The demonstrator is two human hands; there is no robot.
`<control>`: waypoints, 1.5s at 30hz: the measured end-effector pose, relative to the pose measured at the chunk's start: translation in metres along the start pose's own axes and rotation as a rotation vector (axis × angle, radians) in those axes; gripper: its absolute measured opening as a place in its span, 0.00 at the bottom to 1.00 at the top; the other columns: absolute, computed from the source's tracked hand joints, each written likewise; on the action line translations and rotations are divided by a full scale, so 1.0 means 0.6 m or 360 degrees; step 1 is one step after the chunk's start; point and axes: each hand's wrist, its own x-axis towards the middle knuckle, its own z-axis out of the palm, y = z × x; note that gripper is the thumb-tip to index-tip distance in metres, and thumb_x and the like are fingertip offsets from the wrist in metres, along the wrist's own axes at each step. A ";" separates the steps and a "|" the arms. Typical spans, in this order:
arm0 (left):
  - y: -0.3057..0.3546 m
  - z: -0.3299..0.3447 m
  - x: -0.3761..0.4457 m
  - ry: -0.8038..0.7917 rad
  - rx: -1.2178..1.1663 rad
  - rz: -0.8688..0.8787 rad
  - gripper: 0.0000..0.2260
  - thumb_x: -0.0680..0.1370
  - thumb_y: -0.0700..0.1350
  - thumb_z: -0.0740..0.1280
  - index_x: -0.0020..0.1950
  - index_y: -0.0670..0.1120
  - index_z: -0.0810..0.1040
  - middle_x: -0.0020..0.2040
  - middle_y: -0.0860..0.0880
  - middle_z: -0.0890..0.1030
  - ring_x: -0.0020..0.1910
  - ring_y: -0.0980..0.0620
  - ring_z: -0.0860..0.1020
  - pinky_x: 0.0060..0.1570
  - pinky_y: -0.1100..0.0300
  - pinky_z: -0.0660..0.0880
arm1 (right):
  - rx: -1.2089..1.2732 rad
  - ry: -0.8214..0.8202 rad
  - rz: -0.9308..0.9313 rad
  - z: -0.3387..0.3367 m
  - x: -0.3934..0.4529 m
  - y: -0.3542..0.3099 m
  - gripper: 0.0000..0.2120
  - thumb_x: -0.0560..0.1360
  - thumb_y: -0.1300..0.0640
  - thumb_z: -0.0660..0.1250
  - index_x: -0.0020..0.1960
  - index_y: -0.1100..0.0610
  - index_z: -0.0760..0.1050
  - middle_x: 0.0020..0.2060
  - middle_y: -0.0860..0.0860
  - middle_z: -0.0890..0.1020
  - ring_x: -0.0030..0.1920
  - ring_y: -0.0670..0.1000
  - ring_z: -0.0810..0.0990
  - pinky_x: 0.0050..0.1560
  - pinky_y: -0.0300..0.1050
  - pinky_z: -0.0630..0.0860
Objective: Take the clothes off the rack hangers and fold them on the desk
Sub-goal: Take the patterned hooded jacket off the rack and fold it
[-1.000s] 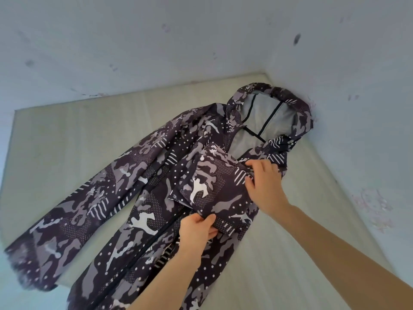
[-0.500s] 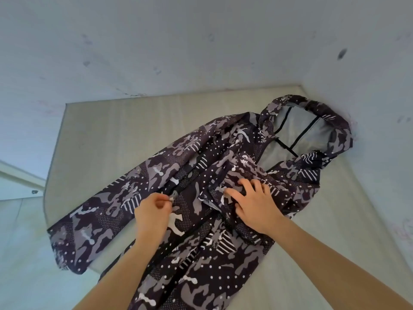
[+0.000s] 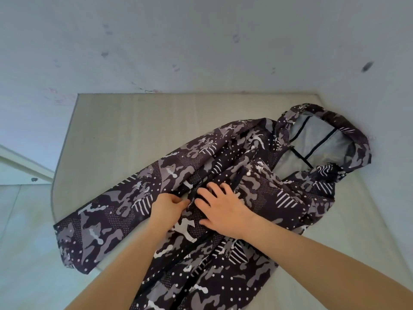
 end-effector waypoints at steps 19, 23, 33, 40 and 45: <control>0.021 -0.158 0.105 0.0594 0.1035 0.0866 0.10 0.83 0.51 0.56 0.56 0.45 0.69 0.41 0.45 0.79 0.37 0.43 0.78 0.35 0.48 0.76 | 0.0160 -0.0347 0.0108 0.022 -0.029 0.025 0.34 0.77 0.31 0.48 0.76 0.50 0.58 0.75 0.54 0.63 0.73 0.60 0.62 0.65 0.68 0.67; 0.023 -0.151 0.100 0.0391 0.0611 0.0497 0.21 0.79 0.61 0.59 0.59 0.43 0.72 0.37 0.49 0.78 0.35 0.50 0.77 0.38 0.54 0.77 | 0.0250 -0.0145 0.0249 -0.040 0.041 0.068 0.27 0.80 0.41 0.49 0.73 0.55 0.58 0.70 0.53 0.65 0.69 0.54 0.65 0.66 0.54 0.69; -0.067 -0.237 0.071 -0.0462 0.1064 0.0092 0.30 0.71 0.55 0.74 0.69 0.45 0.71 0.63 0.47 0.77 0.55 0.51 0.77 0.59 0.59 0.73 | 0.0317 -0.0460 0.0488 -0.042 0.169 0.128 0.41 0.74 0.32 0.59 0.77 0.49 0.45 0.77 0.55 0.45 0.76 0.65 0.46 0.67 0.70 0.64; -0.070 -0.272 0.067 -0.0001 0.1368 0.0416 0.10 0.77 0.39 0.65 0.55 0.52 0.75 0.49 0.51 0.81 0.47 0.50 0.79 0.52 0.51 0.78 | 0.0357 -0.0552 0.0584 -0.018 0.172 0.122 0.44 0.72 0.31 0.60 0.77 0.44 0.39 0.77 0.50 0.38 0.76 0.63 0.39 0.66 0.76 0.58; -0.022 -0.226 0.070 -0.0051 0.0899 0.0407 0.20 0.79 0.42 0.62 0.72 0.46 0.69 0.64 0.46 0.77 0.58 0.46 0.77 0.56 0.58 0.73 | 0.0314 -0.0498 0.0550 -0.067 0.196 0.133 0.39 0.74 0.32 0.58 0.76 0.54 0.53 0.74 0.57 0.57 0.72 0.63 0.60 0.64 0.61 0.71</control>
